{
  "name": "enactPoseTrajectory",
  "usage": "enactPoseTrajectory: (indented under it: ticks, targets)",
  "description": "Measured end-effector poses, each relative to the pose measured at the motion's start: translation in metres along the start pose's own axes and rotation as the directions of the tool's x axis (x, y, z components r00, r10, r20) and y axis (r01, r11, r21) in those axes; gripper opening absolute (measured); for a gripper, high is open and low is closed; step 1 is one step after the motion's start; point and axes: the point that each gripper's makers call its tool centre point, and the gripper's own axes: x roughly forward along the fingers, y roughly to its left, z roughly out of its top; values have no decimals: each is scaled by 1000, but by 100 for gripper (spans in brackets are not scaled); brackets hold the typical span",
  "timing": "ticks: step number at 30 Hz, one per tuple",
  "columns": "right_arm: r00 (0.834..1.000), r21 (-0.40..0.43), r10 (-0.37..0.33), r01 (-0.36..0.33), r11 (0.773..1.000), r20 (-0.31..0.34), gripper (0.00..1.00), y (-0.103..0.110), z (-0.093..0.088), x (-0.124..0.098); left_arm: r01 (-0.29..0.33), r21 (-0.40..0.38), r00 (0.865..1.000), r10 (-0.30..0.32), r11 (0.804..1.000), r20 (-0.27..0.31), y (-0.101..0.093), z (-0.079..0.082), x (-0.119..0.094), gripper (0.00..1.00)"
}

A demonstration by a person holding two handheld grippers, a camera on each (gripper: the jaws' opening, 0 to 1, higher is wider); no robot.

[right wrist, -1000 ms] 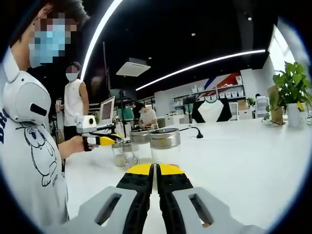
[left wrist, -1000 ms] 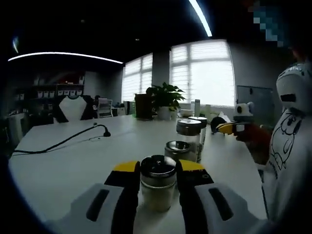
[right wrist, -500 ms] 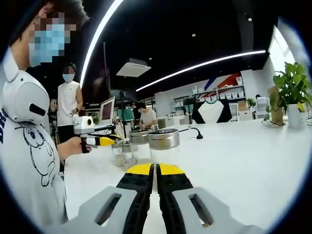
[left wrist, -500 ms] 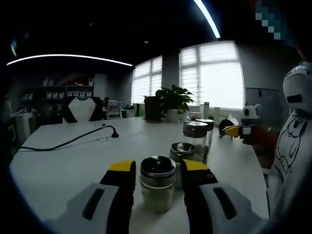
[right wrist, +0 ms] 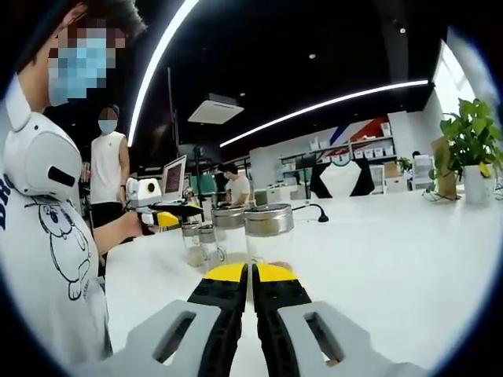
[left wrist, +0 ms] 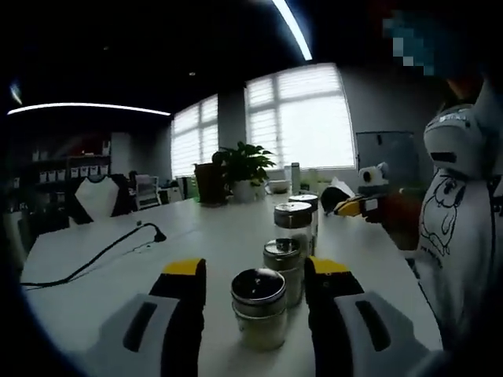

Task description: Rotate the seasoning bottle until the label or dispensing opening points toward the visible target arrow and the bottle remains upright within the marked orientation range

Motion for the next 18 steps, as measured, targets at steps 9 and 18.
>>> enactPoseTrajectory:
  ticks: [9,18]
  targets:
    - [1000,-7,1,-1,1000,-13,0,0,0,1,65,29,997,-64,997,-33,-5,-9,7,41]
    - [1000,-9,6,-6,1000,-13,0,0,0,4,67,9,996,-66,998,-57,-5,-17,7,32]
